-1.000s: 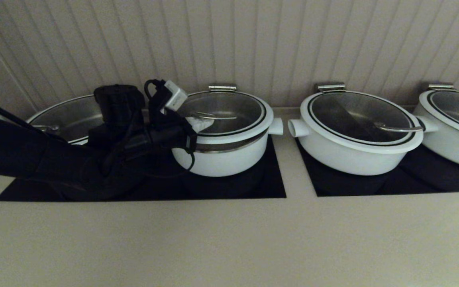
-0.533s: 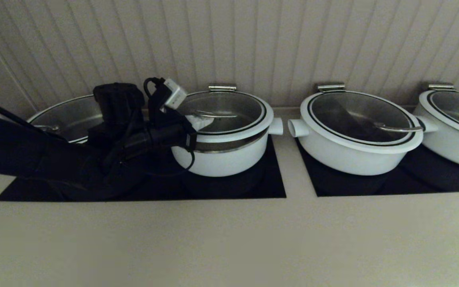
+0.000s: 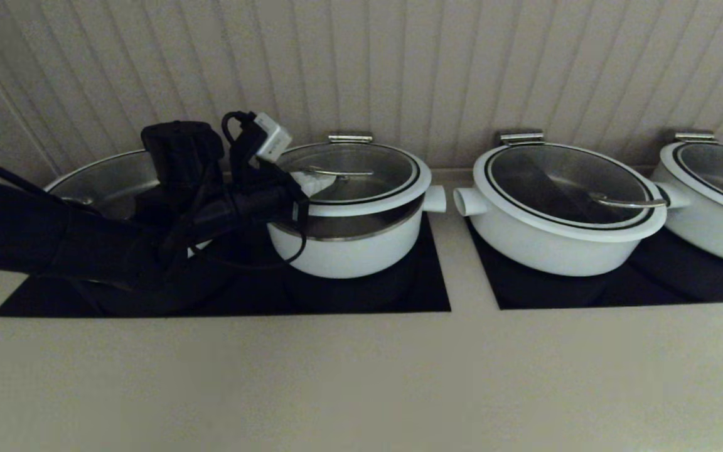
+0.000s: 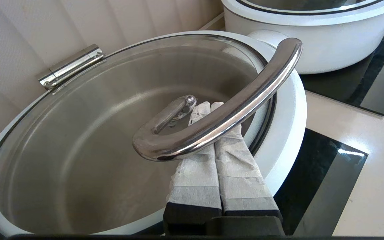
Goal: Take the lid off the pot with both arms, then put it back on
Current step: Open the food pot lid a small opening with the left arm, then hold the pot lid with the right arm
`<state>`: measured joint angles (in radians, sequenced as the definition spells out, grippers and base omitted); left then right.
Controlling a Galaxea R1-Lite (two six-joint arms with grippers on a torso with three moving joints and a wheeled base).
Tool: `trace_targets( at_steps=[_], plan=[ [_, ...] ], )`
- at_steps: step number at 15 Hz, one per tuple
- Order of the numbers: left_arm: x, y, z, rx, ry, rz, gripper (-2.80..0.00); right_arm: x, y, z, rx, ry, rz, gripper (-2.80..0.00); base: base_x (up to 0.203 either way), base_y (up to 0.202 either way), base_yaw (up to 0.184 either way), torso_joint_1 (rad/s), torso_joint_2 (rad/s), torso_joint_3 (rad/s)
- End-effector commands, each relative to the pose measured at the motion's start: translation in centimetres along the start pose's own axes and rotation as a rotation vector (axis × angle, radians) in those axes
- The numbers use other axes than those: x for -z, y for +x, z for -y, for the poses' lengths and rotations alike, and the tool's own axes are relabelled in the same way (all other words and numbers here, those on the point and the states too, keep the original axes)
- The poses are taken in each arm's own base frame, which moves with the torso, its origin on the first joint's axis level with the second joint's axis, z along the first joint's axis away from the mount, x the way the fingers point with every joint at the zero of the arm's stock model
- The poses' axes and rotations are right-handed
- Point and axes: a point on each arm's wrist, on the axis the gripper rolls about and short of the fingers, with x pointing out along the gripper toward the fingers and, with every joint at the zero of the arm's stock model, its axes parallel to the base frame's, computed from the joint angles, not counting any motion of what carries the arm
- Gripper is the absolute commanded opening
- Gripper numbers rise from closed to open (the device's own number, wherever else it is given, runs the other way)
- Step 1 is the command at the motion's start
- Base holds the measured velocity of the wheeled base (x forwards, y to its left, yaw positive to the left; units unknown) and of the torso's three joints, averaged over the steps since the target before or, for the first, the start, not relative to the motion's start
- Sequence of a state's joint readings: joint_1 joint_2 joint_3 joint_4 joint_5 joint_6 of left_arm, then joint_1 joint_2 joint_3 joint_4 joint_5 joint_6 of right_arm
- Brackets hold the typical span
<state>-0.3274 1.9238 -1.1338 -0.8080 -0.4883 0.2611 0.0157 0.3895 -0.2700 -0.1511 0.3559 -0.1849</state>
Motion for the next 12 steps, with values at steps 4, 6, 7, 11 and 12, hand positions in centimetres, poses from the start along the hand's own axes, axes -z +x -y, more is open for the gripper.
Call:
trace_targets(
  at_steps=[4, 6, 7, 11, 12],
  plan=[
    [-0.3, 0.0, -0.1, -0.001, 0.007, 0.011, -2.80, -0.2, 6.9, 2.2, -0.242, -0.017, -0.137, -2.80, 0.000, 0.000, 0.000, 0.000, 0.00, 0.000],
    [-0.2, 0.0, 0.0, 0.001, 0.006, 0.010, -2.80, 0.0, 9.0, 2.6, -0.331, -0.021, -0.140, -2.80, 0.000, 0.000, 0.000, 0.000, 0.00, 0.000],
    [-0.2, 0.0, 0.0, 0.001, 0.006, 0.009, -2.80, 0.1, 10.1, 2.6, -0.377, -0.023, -0.137, -2.80, 0.000, 0.000, 0.000, 0.000, 0.00, 0.000],
    [-0.2, 0.1, 0.0, 0.001, 0.006, 0.009, -2.80, 1.1, 15.0, 1.4, -0.549, -0.026, -0.123, -2.80, 0.000, 0.000, 0.000, 0.000, 0.00, 0.000],
    [-0.2, 0.1, 0.0, 0.001, 0.006, 0.009, -2.80, 1.3, 16.1, 1.0, -0.577, -0.029, -0.115, -2.80, 0.000, 0.000, 0.000, 0.000, 0.00, 0.000]
  ],
)
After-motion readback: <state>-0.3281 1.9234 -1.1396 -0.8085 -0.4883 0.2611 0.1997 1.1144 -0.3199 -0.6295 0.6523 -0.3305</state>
